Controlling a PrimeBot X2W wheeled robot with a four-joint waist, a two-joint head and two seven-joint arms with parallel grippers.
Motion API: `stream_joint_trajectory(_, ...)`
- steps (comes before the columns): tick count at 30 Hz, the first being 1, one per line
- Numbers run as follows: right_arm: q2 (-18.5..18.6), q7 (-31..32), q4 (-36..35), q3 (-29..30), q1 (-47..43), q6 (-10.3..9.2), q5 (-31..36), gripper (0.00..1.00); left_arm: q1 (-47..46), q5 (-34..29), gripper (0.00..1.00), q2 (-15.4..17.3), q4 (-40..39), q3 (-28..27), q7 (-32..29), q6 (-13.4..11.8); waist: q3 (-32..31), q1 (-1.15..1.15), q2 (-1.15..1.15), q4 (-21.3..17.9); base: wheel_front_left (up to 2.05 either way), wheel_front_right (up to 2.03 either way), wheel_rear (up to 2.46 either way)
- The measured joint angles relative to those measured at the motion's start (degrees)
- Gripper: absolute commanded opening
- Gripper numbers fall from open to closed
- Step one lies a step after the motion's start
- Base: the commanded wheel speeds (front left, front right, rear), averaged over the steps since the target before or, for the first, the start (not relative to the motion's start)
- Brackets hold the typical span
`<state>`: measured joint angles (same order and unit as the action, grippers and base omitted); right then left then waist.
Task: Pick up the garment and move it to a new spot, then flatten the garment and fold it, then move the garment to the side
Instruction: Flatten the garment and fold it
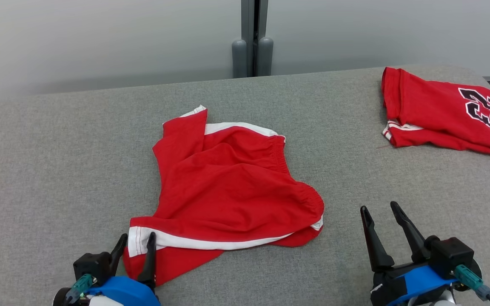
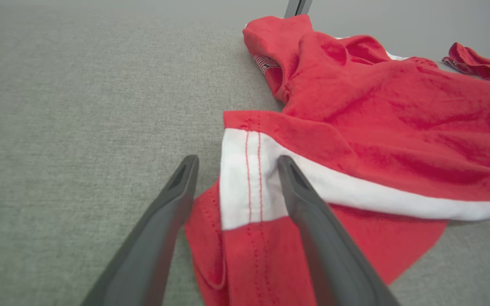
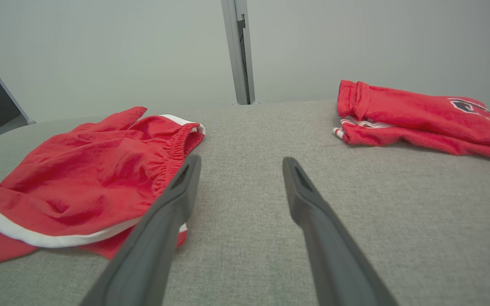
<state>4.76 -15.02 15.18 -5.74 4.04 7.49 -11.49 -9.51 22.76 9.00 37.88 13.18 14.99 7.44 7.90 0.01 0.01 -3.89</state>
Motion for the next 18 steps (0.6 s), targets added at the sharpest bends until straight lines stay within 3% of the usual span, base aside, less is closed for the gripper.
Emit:
stream_joint_trajectory(10, -0.15, -0.01, 0.36, -0.38, 0.53, 0.00, -0.19, 1.00, -1.21, 1.55, 1.00, 0.66, -1.32, 3.53, 0.00, 0.00, 0.66, 0.00, 0.00, -0.44, 0.00, 0.00, 0.00)
stream_joint_trajectory(18, -0.30, -0.01, 0.41, 0.20, 0.44, 0.00, -0.19, 1.00, 0.01, -0.14, 1.00, 0.60, -4.69, 2.57, 0.01, 0.00, 0.83, 0.00, -0.01, -0.25, 0.00, 0.00, 0.00)
